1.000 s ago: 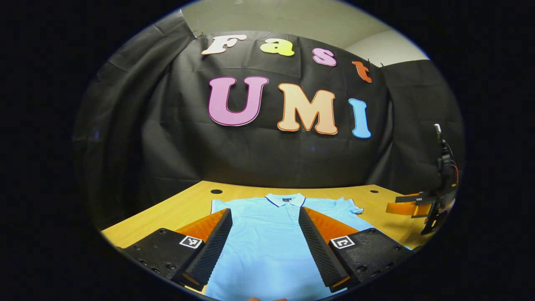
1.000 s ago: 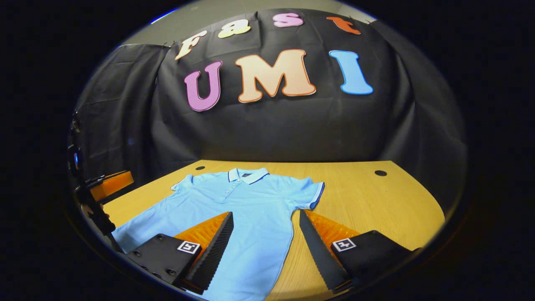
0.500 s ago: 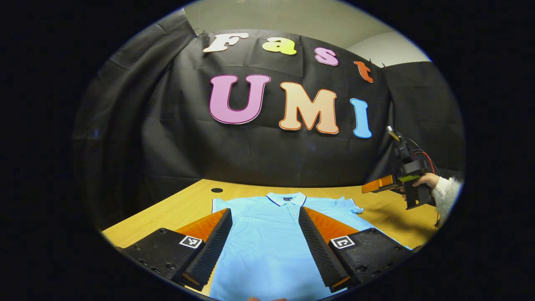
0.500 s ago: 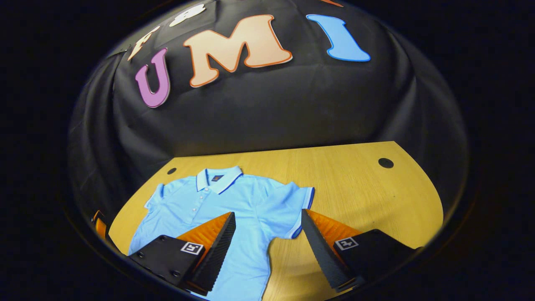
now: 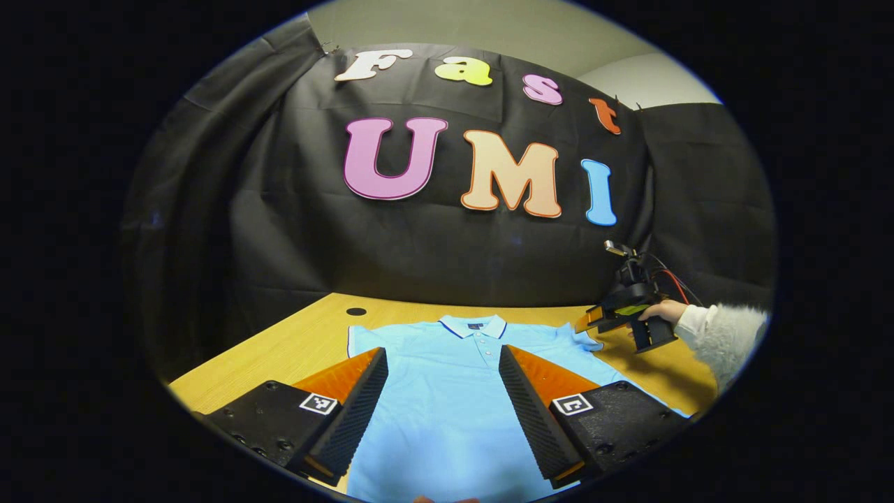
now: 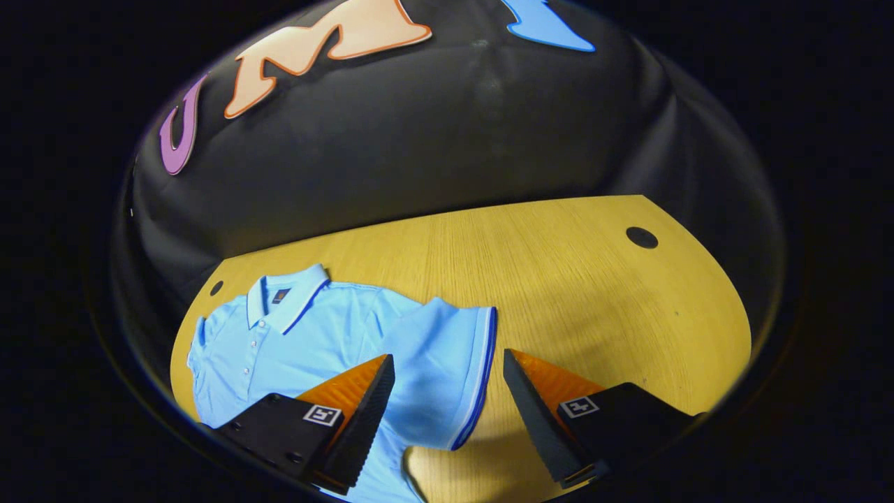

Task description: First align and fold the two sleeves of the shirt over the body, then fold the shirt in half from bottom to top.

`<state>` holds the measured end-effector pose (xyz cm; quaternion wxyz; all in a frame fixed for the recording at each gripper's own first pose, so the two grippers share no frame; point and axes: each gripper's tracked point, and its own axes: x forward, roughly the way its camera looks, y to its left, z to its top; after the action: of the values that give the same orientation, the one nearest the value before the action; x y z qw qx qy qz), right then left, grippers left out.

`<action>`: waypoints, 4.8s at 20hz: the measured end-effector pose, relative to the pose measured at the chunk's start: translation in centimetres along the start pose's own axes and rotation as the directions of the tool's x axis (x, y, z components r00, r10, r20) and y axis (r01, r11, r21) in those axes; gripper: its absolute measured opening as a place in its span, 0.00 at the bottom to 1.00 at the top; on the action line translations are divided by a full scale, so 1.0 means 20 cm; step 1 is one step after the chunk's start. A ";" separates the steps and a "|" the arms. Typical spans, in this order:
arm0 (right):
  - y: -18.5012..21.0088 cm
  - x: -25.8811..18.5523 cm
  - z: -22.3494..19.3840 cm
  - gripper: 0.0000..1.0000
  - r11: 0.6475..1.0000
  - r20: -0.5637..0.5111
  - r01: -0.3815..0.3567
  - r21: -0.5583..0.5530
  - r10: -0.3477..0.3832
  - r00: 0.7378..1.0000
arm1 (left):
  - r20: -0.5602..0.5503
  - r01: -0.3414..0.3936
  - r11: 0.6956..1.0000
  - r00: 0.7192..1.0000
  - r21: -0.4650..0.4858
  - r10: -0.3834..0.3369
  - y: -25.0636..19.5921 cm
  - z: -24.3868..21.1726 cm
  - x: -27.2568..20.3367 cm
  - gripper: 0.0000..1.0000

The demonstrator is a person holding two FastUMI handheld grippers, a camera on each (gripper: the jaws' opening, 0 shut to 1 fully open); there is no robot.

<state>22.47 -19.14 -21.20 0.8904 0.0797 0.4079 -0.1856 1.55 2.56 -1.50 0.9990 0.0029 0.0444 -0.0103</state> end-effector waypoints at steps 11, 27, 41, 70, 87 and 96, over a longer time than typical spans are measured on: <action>-0.01 0.06 -0.06 0.83 0.997 -0.001 0.031 -0.064 -0.031 1.000 | 0.000 0.011 1.000 1.000 0.016 -0.011 0.00 0.01 -0.02 0.95; 0.18 -0.02 0.02 0.02 0.995 0.086 -0.071 -0.069 0.077 0.993 | -0.017 0.002 1.000 1.000 0.000 -0.002 0.01 -0.02 0.01 0.95; 0.93 -0.10 -0.08 0.07 0.827 0.106 -0.517 0.221 0.507 0.856 | -0.024 -0.009 1.000 1.000 -0.018 0.009 0.02 -0.04 0.02 0.95; 0.22 -1.21 -0.41 0.97 0.831 0.395 -0.552 -0.069 0.531 0.749 | -0.509 -0.150 0.984 0.857 -0.099 0.080 0.75 -0.39 0.88 0.93; 0.19 -1.38 -0.43 0.97 0.834 0.426 -0.544 -0.093 0.527 0.735 | -0.618 -0.258 0.966 0.758 0.011 0.209 0.86 -0.64 0.98 0.70; 0.16 -1.38 -0.49 0.97 0.841 0.412 -0.532 -0.099 0.521 0.747 | -0.578 -0.198 0.976 0.808 -0.086 0.114 0.80 -0.62 1.01 0.00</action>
<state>0.54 -5.98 -6.77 0.9719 0.1600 0.1635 0.0552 20.90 18.27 -15.58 0.9350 -0.0615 0.3409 0.0764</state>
